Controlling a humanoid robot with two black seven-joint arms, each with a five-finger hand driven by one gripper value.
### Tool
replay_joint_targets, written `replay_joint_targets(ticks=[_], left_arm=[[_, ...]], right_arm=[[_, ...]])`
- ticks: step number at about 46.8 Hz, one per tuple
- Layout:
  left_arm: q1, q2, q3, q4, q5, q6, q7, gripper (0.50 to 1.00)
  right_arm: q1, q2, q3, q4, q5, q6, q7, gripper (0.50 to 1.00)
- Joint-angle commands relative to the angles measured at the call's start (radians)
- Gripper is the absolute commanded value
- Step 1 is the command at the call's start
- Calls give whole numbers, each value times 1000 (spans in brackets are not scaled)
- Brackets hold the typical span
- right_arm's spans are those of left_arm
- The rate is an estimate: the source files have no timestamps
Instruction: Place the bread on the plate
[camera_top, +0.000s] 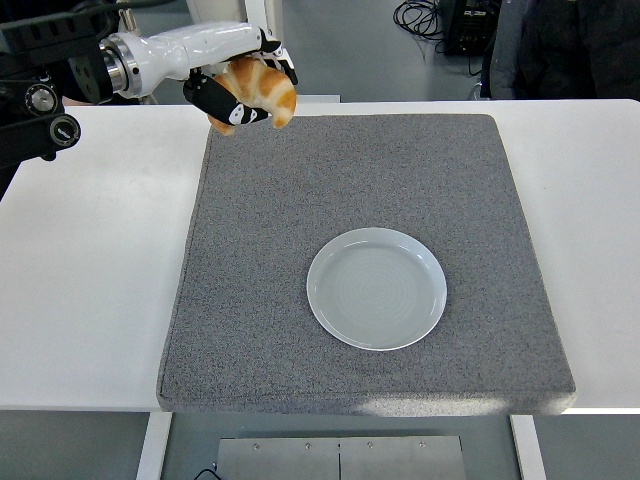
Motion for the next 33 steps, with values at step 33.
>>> replay_joint_targets(ticks=[33], left_arm=[[-1, -403, -53, 248, -92, 6, 5, 500]], right_arm=[[0, 0, 0, 0, -2, 1, 0, 1000]])
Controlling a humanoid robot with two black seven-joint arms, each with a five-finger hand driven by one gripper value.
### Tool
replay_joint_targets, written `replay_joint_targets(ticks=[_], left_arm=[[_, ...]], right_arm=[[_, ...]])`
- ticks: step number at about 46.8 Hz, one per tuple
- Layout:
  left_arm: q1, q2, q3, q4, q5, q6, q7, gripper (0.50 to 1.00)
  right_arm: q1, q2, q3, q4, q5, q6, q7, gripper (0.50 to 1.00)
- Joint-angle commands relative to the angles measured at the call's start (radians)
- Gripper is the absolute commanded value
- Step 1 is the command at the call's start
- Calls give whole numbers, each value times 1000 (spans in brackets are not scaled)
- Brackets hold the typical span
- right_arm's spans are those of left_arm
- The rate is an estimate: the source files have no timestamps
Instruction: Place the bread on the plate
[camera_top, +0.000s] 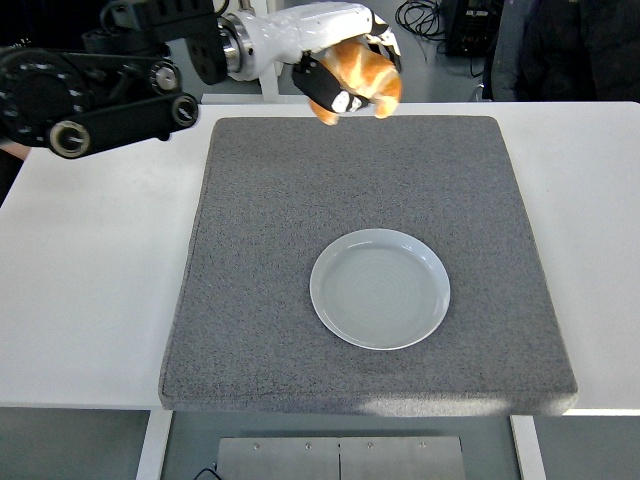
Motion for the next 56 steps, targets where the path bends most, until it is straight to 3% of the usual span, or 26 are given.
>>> replay_joint_targets(ticks=[1, 8, 16, 30, 56], left_arm=[[2, -51, 5, 36, -1, 0, -4, 500], [23, -131, 11, 59, 18, 3, -16, 500], [110, -188, 11, 58, 137, 42, -77, 500], [216, -189, 13, 46, 206, 68, -125, 500], [344, -182, 57, 46, 306, 71, -128, 500]], right_arm=[[0, 0, 0, 0, 0, 1, 0, 1000], [0, 0, 0, 0, 0, 0, 0, 1000], [0, 0, 0, 0, 0, 0, 0, 1000], [0, 0, 0, -2, 0, 0, 0, 1000], [-2, 0, 0, -2, 0, 0, 0, 1000]])
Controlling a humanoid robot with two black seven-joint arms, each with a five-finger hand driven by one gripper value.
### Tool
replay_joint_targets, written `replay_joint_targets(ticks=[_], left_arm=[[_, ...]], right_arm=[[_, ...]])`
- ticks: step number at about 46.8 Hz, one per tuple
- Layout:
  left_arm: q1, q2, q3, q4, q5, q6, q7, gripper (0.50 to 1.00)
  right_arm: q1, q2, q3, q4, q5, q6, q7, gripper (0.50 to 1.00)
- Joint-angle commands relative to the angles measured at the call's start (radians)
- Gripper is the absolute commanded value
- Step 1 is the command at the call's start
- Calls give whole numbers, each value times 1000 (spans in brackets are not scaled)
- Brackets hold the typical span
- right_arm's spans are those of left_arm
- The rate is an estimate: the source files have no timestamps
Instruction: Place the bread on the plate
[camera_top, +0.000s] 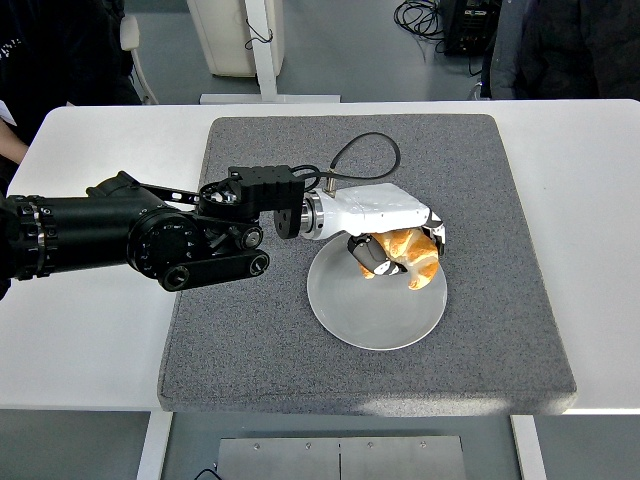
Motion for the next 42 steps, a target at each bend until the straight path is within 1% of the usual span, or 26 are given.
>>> replay_joint_targets(ticks=[1, 7, 12, 22, 42], left_arm=[[22, 5, 9, 0, 18, 0, -2, 500], [60, 11, 10, 2, 49, 12, -2, 500], [72, 15, 10, 0, 49, 14, -2, 500], [72, 30, 9, 0, 49, 17, -2, 500], [80, 30, 7, 0, 32, 17, 0, 500]], right_arm=[[0, 0, 0, 0, 0, 0, 0, 1000], [0, 0, 0, 0, 0, 1, 0, 1000], [0, 0, 0, 0, -2, 0, 0, 1000], [0, 0, 0, 0, 0, 0, 0, 1000], [0, 0, 0, 2, 0, 1, 0, 1000]])
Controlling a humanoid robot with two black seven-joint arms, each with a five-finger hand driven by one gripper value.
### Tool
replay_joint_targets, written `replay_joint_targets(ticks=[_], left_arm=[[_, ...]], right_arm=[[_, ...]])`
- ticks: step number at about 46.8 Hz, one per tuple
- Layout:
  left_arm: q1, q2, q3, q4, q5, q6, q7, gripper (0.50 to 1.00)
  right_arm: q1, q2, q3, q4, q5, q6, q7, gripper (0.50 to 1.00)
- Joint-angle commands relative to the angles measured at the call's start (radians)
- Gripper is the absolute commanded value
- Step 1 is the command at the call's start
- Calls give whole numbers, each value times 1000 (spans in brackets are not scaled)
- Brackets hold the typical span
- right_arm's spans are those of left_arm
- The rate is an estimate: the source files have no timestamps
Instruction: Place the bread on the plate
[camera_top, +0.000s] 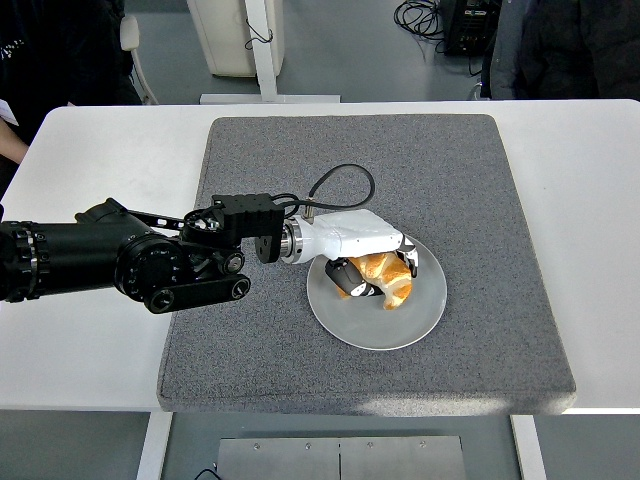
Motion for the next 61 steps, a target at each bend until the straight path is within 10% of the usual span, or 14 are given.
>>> replay_joint_targets(ticks=[1, 26, 46, 61], left_arm=[[6, 1, -1, 0, 0, 0, 2, 500], [8, 8, -7, -2, -68, -6, 14, 748], [9, 20, -11, -2, -80, -9, 14, 769], [3, 20, -20, -2, -322, -14, 12, 886]], right_arm=[[0, 0, 0, 0, 0, 1, 0, 1000], [0, 0, 0, 1, 0, 0, 0, 1000], [0, 0, 0, 1, 0, 1, 0, 1000], [1, 0, 0, 1, 0, 1, 0, 1000]])
